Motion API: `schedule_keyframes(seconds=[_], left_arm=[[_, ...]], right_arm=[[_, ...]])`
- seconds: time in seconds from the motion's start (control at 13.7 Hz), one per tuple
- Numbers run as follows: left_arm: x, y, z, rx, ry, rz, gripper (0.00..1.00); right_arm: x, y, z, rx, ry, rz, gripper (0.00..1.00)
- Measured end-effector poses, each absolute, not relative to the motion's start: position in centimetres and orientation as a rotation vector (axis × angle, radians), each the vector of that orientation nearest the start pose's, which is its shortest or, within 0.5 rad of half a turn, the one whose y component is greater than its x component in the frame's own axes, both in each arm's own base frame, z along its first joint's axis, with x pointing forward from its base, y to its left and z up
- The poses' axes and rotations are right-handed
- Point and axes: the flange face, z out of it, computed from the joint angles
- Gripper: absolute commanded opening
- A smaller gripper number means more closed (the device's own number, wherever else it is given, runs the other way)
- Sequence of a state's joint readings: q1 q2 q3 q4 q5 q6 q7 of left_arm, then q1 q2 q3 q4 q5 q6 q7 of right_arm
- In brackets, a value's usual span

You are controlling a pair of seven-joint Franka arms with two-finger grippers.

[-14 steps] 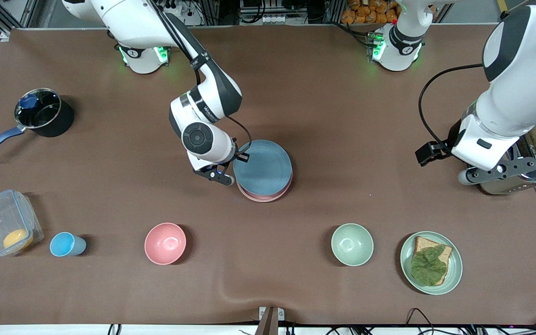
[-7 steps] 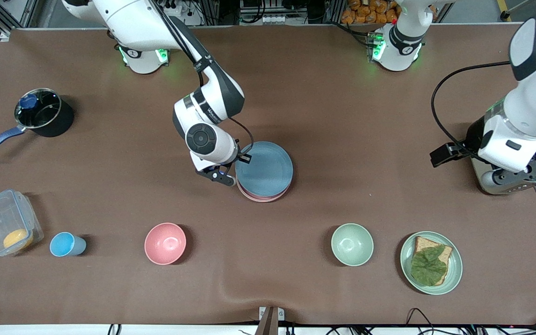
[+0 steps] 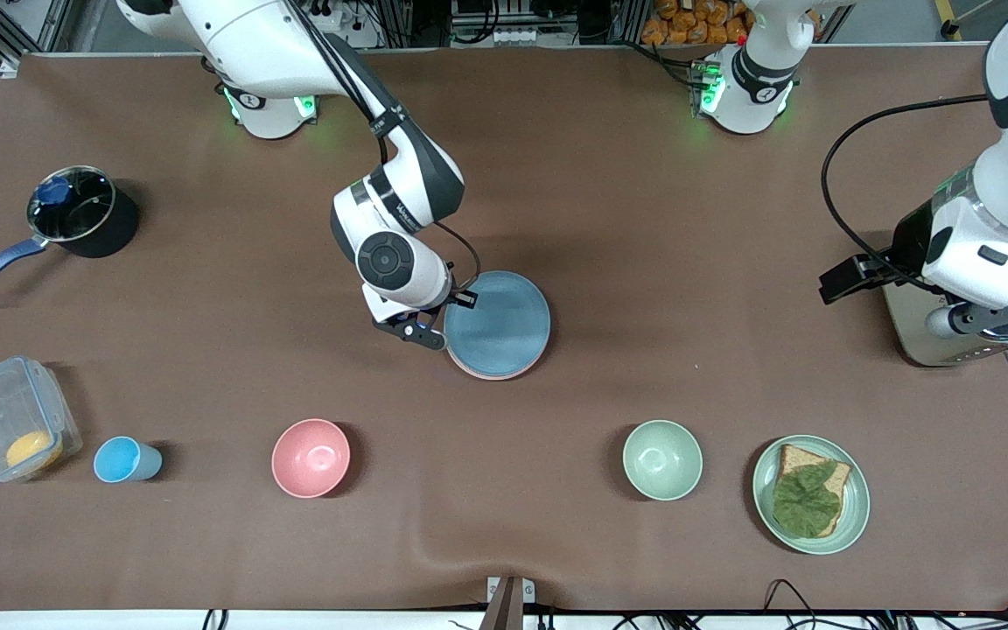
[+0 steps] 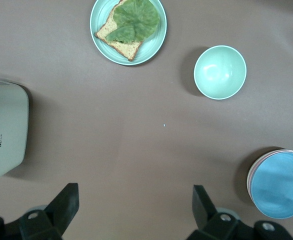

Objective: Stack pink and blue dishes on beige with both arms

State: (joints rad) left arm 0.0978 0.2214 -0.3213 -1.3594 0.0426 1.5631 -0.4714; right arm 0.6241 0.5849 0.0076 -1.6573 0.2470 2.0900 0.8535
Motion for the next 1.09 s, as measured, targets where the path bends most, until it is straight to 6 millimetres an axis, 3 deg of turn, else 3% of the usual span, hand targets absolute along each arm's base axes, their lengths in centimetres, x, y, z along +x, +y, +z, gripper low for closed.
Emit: schedule_keyframes(seconds=[0.22,0.36,0.44,0.73,0.95,1.09], left_arm=[[60.4,-11.0,60.4,-3.133,-0.401,0.035,1.00],[60.1,-10.9,60.8,-3.129,-0.402,0.038,1.00],[59.9,-10.9,60.9,-3.127,-0.403,0.039,1.00],[59.3,-10.8,61.2,-3.116,-0.402,0.072,1.00],[59.1,-10.8,61.5,-3.114,-0.402,0.074,1.00],[59.1,-10.8,61.5,-3.113,-0.402,0.075,1.00]], right_arm=[[53.9,40.0,27.6,-3.040,0.531,0.417,1.00],[55.4,38.3,31.0,-3.058,0.444,0.460,1.00],[56.4,36.4,33.1,-3.067,0.361,0.461,1.00],[60.2,25.9,39.0,-3.092,0.093,0.421,1.00],[62.9,15.7,42.3,-3.050,-0.046,0.356,1.00],[63.7,8.2,45.4,-3.027,-0.050,0.282,1.00]])
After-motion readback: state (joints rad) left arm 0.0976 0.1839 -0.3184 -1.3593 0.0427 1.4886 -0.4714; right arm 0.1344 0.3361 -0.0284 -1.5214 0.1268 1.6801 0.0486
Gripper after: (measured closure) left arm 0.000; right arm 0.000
